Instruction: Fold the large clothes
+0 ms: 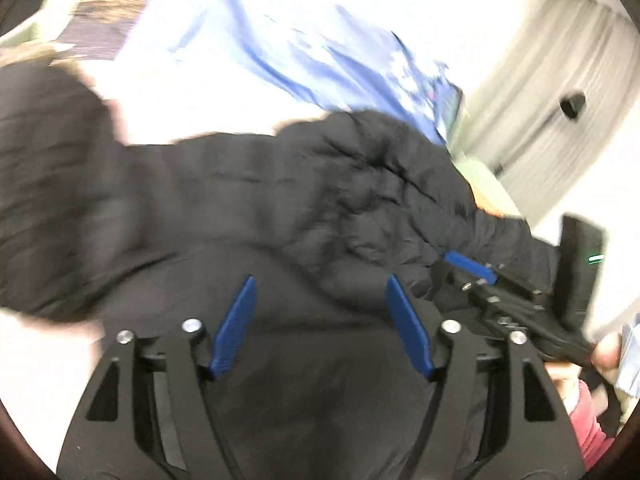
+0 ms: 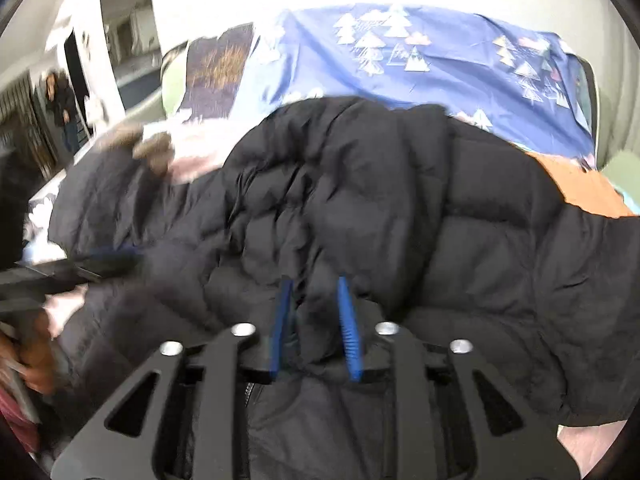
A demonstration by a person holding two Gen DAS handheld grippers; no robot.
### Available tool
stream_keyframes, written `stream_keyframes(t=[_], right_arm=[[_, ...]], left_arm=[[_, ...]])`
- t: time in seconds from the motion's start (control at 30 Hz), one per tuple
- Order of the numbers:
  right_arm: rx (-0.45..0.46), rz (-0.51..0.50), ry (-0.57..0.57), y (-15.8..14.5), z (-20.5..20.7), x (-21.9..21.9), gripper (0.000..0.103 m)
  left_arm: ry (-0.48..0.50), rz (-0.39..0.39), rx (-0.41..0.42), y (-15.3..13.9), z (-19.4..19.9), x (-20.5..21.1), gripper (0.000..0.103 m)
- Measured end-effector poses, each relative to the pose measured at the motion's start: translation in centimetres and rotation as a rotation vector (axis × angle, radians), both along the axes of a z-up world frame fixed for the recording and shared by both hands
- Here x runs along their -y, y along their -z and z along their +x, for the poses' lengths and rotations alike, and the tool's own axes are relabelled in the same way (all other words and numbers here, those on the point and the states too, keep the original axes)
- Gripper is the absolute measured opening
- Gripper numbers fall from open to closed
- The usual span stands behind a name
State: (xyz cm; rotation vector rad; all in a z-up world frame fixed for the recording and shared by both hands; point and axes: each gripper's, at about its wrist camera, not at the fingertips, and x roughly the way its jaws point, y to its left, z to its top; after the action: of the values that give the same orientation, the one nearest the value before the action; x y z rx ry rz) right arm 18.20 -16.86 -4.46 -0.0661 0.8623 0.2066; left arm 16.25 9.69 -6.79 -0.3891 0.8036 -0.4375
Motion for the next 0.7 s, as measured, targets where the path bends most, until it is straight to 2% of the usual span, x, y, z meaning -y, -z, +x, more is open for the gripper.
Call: stream_keyframes(t=[0.1,0.23,0.3,0.37,0.4,0.47,0.53,0.6,0.7], right_arm=[[-0.050,-0.075,0.035,2.1,0.0,-0.7,0.034],[0.020,-0.060,0.019,0.7,-1.8,-1.5,0.034],[0.061,-0.086,0.011,-0.1,-2.7,-2.3,0.039],[0.083,-0.136,0.013,-0.4,-2.9,-3.5,0.053],[0.080,-0.158,0.024,-0.2,-2.5,-3.8,0.055],[0.062,-0.200,0.055,1.2,-1.5,-4.1,0.056],[0.011,-0.237,0.108,3.4,-0.4,-3.7,0.056],[-0.037,-0.193,0.135,5.1,0.1,-2.8,0.056],[-0.041,-0.130,0.156,5.9,0.2,-1.8,0.061]], left_arm=[[-0.162,-0.026,0.003,-0.3,-3.5,-7.0,0.073],[-0.438,-0.118,-0.061,1.5,-7.3,-18.7,0.077],[-0.539,-0.227,-0.087,3.0,-8.5,-23.5,0.077],[-0.632,-0.347,-0.100,4.6,-9.3,-27.6,0.077],[-0.673,-0.416,-0.106,5.7,-9.4,-29.6,0.077],[-0.744,-0.495,-0.121,7.1,-9.4,-32.1,0.079],[-0.762,-0.604,-0.116,8.5,-8.8,-34.0,0.080],[-0.801,-0.700,-0.112,9.6,-8.3,-35.4,0.080],[-0.797,-0.770,-0.114,10.6,-6.7,-36.8,0.083]])
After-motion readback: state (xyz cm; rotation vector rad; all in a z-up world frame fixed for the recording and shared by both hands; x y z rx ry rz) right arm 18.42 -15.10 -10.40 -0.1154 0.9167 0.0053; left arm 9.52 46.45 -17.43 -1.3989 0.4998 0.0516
